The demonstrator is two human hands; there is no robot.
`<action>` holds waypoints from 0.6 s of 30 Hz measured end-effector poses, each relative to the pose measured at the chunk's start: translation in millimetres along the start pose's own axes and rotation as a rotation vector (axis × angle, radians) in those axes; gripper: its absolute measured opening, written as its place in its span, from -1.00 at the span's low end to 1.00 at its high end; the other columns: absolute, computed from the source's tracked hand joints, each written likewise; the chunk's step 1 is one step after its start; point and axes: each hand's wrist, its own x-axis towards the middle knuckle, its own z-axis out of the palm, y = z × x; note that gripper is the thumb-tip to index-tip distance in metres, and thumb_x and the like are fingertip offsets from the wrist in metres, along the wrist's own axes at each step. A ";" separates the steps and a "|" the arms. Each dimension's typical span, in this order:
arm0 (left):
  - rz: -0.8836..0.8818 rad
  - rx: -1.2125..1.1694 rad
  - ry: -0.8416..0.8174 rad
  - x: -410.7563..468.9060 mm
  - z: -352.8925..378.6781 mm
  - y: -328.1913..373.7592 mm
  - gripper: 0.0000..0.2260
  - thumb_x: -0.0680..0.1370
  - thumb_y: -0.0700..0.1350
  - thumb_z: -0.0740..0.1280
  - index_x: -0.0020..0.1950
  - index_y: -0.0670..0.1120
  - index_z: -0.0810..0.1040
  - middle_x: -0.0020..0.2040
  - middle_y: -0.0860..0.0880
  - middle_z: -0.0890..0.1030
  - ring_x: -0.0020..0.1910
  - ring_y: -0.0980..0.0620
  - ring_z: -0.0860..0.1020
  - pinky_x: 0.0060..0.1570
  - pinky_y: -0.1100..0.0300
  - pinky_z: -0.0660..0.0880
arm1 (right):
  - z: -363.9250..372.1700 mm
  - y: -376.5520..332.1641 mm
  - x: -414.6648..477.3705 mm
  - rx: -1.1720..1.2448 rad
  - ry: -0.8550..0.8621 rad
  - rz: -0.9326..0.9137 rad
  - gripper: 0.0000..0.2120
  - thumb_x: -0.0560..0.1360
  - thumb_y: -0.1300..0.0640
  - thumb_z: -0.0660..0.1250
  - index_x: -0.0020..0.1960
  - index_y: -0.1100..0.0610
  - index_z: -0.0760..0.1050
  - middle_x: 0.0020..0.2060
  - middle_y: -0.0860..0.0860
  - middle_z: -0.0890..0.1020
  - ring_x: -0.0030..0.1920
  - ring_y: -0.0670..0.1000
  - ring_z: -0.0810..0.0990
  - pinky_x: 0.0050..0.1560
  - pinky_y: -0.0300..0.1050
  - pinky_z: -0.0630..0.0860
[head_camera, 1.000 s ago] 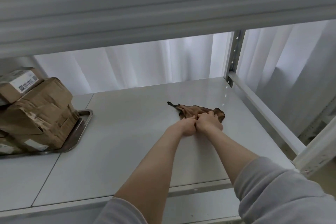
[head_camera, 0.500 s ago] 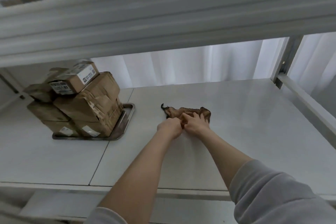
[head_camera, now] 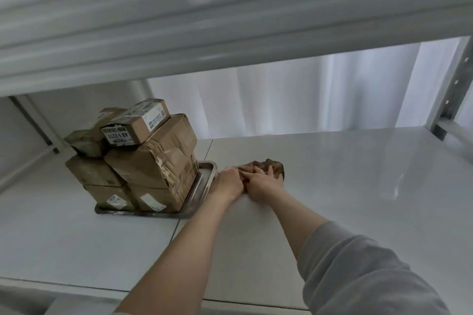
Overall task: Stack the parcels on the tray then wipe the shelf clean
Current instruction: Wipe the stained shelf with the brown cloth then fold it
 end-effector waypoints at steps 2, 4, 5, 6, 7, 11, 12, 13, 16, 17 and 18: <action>0.021 -0.017 -0.026 9.8 5.7 3.1 -0.66 0.54 -0.26 0.09 0.27 -0.23 0.48 0.28 -0.22 0.51 0.26 -0.20 0.47 0.21 0.07 0.42 | -10.0 23.9 7.9 0.032 0.060 0.124 -0.47 0.62 -0.03 -0.02 0.54 -0.28 -0.08 0.57 -0.02 -0.13 0.54 0.24 -0.24 0.46 0.34 -0.22; 0.018 -0.040 -0.059 17.8 10.3 4.8 -0.65 0.56 -0.28 0.07 0.31 -0.24 0.44 0.31 -0.23 0.48 0.28 -0.21 0.45 0.22 0.07 0.41 | -20.8 54.6 15.8 0.046 0.103 0.266 -0.47 0.62 -0.04 -0.07 0.55 -0.23 -0.12 0.57 -0.02 -0.15 0.53 0.25 -0.24 0.45 0.34 -0.23; 0.022 -0.046 -0.070 21.7 13.4 5.3 -0.64 0.56 -0.29 0.06 0.32 -0.24 0.43 0.32 -0.23 0.47 0.29 -0.21 0.45 0.23 0.07 0.40 | -26.0 67.3 20.1 0.072 0.118 0.340 -0.48 0.62 -0.09 -0.09 0.56 -0.21 -0.14 0.57 -0.04 -0.15 0.53 0.26 -0.24 0.45 0.34 -0.23; 0.028 -0.047 -0.077 25.1 15.2 6.4 -0.63 0.56 -0.30 0.05 0.33 -0.25 0.42 0.33 -0.24 0.46 0.30 -0.21 0.44 0.23 0.07 0.40 | -30.3 78.7 26.2 0.118 0.137 0.413 -0.46 0.61 -0.18 -0.12 0.56 -0.19 -0.15 0.57 -0.06 -0.15 0.53 0.25 -0.25 0.44 0.33 -0.24; 0.034 -0.049 -0.083 28.7 16.4 7.8 -0.62 0.55 -0.31 0.04 0.34 -0.24 0.40 0.33 -0.23 0.46 0.30 -0.20 0.44 0.23 0.07 0.40 | -35.3 84.9 32.1 0.172 0.158 0.476 -0.41 0.58 -0.27 -0.15 0.57 -0.16 -0.15 0.57 -0.07 -0.14 0.53 0.25 -0.25 0.44 0.33 -0.24; 0.051 -0.085 -0.062 39.2 13.4 10.6 -0.59 0.57 -0.31 0.03 0.42 -0.22 0.31 0.36 -0.24 0.40 0.34 -0.20 0.39 0.26 0.05 0.37 | -38.2 70.0 52.3 0.209 0.174 0.525 -0.36 0.59 -0.25 -0.09 0.59 -0.02 -0.09 0.57 0.03 -0.10 0.53 0.29 -0.20 0.43 0.40 -0.20; 0.052 -0.097 -0.041 42.8 11.9 10.2 -0.60 0.58 -0.30 0.03 0.42 -0.23 0.30 0.37 -0.24 0.39 0.35 -0.20 0.38 0.28 0.05 0.35 | -36.0 61.5 54.3 0.175 0.153 0.491 -0.38 0.60 -0.22 -0.09 0.59 -0.04 -0.11 0.57 0.00 -0.11 0.52 0.30 -0.21 0.42 0.40 -0.21; 0.052 -0.114 -0.012 47.7 10.8 9.1 -0.62 0.60 -0.27 0.03 0.42 -0.24 0.31 0.38 -0.25 0.38 0.36 -0.20 0.38 0.28 0.06 0.34 | -33.8 52.6 56.1 0.135 0.131 0.432 -0.42 0.61 -0.19 -0.08 0.58 -0.09 -0.12 0.57 -0.03 -0.12 0.52 0.31 -0.23 0.41 0.41 -0.23; 0.025 -0.205 0.059 62.6 7.2 3.0 -0.66 0.65 -0.12 0.04 0.28 -0.28 0.45 0.30 -0.27 0.46 0.27 -0.21 0.44 0.21 0.08 0.36 | -28.9 25.2 62.6 0.061 0.061 0.188 -0.50 0.63 -0.03 -0.02 0.55 -0.22 -0.01 0.57 -0.05 -0.12 0.52 0.30 -0.26 0.41 0.41 -0.26; 0.015 -0.238 0.060 66.7 6.0 1.1 -0.63 0.65 -0.08 0.04 0.23 -0.28 0.49 0.26 -0.28 0.50 0.23 -0.22 0.46 0.19 0.08 0.37 | -27.2 14.3 63.3 0.038 0.036 0.108 -0.51 0.64 -0.03 0.00 0.54 -0.23 0.02 0.57 -0.04 -0.10 0.52 0.29 -0.26 0.42 0.41 -0.26; 0.007 -0.259 0.047 70.3 5.0 -0.2 -0.61 0.65 -0.04 0.05 0.20 -0.29 0.52 0.23 -0.28 0.52 0.21 -0.23 0.48 0.18 0.06 0.39 | -23.7 4.7 65.5 0.021 0.011 0.034 -0.50 0.63 -0.06 0.03 0.54 -0.23 0.01 0.57 -0.05 -0.09 0.53 0.29 -0.25 0.43 0.40 -0.25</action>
